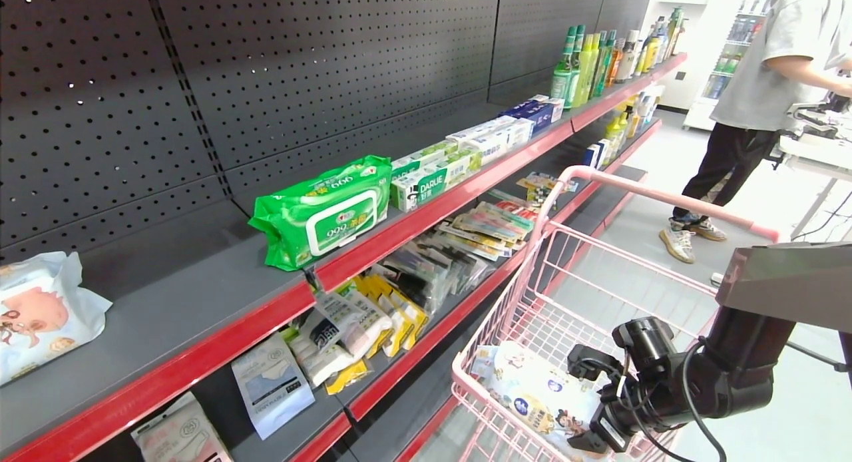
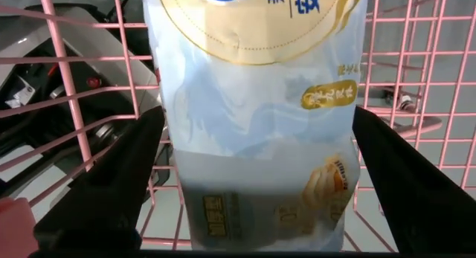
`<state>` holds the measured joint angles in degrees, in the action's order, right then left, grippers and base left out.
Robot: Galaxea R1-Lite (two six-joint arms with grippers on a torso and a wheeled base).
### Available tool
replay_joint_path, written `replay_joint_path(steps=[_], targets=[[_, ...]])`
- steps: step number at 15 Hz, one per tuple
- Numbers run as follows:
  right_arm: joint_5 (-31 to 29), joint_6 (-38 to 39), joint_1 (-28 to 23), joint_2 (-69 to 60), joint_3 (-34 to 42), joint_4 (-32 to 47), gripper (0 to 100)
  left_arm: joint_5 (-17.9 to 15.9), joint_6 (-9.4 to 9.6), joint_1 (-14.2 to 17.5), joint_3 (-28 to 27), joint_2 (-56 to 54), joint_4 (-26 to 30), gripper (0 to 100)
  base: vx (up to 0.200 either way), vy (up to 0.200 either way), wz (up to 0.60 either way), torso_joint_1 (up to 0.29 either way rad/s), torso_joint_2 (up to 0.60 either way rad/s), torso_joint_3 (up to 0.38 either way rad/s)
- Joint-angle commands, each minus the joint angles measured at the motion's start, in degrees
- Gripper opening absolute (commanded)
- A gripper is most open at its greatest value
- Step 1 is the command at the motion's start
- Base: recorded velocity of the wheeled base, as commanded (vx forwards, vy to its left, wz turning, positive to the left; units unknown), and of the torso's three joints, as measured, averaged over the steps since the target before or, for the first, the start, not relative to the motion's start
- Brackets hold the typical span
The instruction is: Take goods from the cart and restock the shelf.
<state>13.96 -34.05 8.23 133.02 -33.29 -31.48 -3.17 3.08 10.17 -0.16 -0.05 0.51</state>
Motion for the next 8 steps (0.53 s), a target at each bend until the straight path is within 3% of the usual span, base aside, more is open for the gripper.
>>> replay_joint_path(steps=[1,2,3,8], targets=[[0.1,-0.1,0.0,0.7,1.7,-2.2,100,0.0,-0.01,0.0,0.0,0.0,0.0,100,0.0,0.0,0.0,0.0,0.0,0.0],[1.0,-0.1,0.1,1.2,2.3,-4.1,100,0.0,-0.01,0.0,0.0,0.0,0.0,100,0.0,0.0,0.0,0.0,0.0,0.0],[1.2,-0.1,0.2,1.5,2.5,-4.7,0,0.0,-0.01,0.0,0.0,0.0,0.0,100,0.0,0.0,0.0,0.0,0.0,0.0],[1.3,1.3,0.1,1.1,2.4,-4.8,0,0.0,-0.01,0.0,-0.1,0.0,-0.1,100,0.0,0.0,0.0,0.0,0.0,0.0]])
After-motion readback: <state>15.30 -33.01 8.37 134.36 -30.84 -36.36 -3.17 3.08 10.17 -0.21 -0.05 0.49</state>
